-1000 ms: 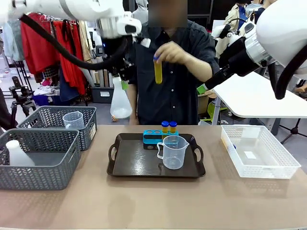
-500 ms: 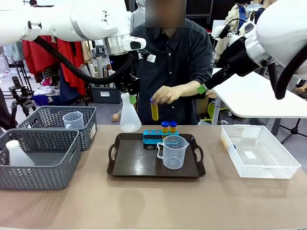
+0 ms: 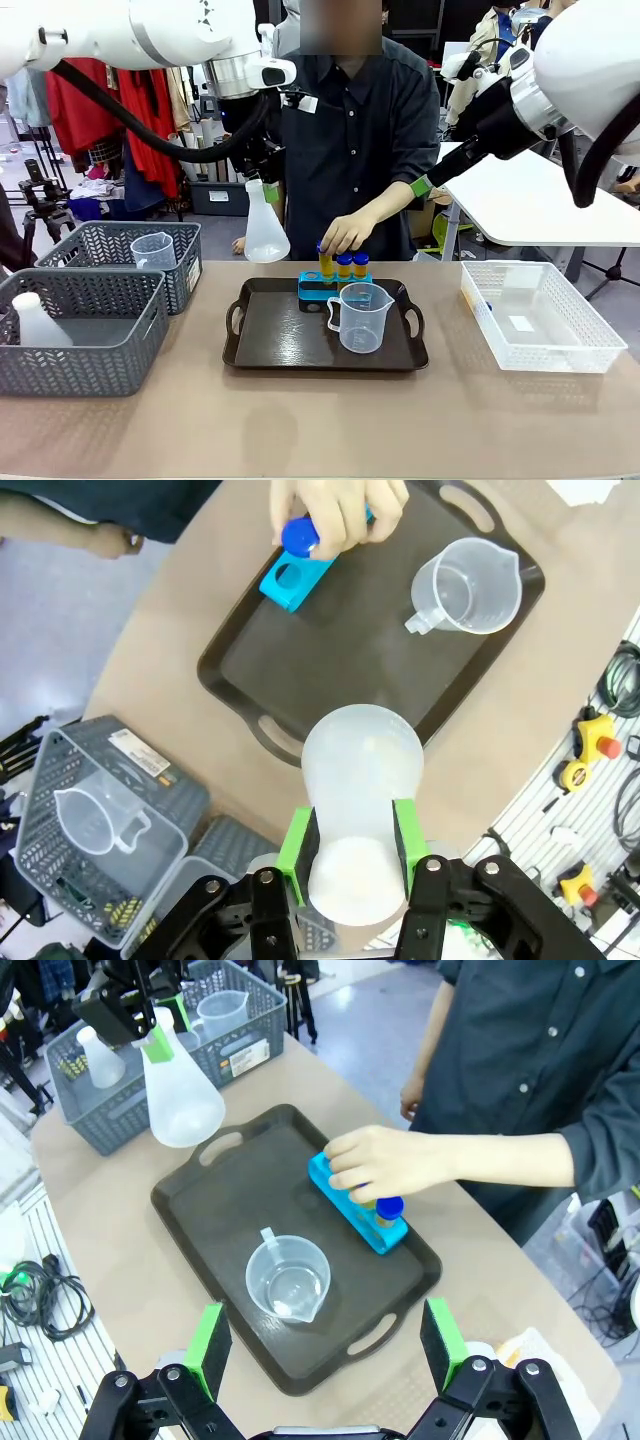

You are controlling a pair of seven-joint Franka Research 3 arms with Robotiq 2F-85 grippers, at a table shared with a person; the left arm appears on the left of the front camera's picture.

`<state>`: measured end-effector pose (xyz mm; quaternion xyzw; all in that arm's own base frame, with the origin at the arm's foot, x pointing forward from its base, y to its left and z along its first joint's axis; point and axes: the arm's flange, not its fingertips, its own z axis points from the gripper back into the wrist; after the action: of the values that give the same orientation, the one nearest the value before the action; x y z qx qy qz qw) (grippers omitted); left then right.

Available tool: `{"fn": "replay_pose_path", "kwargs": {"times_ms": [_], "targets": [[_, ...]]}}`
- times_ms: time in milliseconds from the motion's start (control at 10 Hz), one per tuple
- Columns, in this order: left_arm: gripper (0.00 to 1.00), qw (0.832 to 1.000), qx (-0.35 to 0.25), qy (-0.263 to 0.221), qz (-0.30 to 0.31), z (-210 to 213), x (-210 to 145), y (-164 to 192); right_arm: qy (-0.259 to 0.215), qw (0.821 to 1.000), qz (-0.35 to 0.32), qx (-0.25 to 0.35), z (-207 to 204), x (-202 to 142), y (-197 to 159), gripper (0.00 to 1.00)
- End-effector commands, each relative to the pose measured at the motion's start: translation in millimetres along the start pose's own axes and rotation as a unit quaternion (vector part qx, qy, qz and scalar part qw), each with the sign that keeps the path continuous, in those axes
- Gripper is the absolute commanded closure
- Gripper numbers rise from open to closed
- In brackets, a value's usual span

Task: Prepare the laboratory tools.
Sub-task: Pick up one Small flask and place it on the Handle tray.

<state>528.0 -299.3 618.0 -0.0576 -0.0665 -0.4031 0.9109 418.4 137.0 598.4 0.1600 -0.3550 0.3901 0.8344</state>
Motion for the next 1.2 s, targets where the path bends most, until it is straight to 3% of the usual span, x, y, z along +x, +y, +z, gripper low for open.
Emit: {"fn": "replay_pose_path", "kwargs": {"times_ms": [0,1100], "targets": [[1.0,1.0,-0.001,0.001,-0.001,-1.6,0.6,0.0,-0.002,1.0,0.001,0.002,0.7,0.4,-1.0,0.0],[1.0,1.0,-0.001,0.001,-0.001,-1.6,0.6,0.0,-0.002,1.0,0.001,0.002,0.7,0.4,-1.0,0.0]]}}
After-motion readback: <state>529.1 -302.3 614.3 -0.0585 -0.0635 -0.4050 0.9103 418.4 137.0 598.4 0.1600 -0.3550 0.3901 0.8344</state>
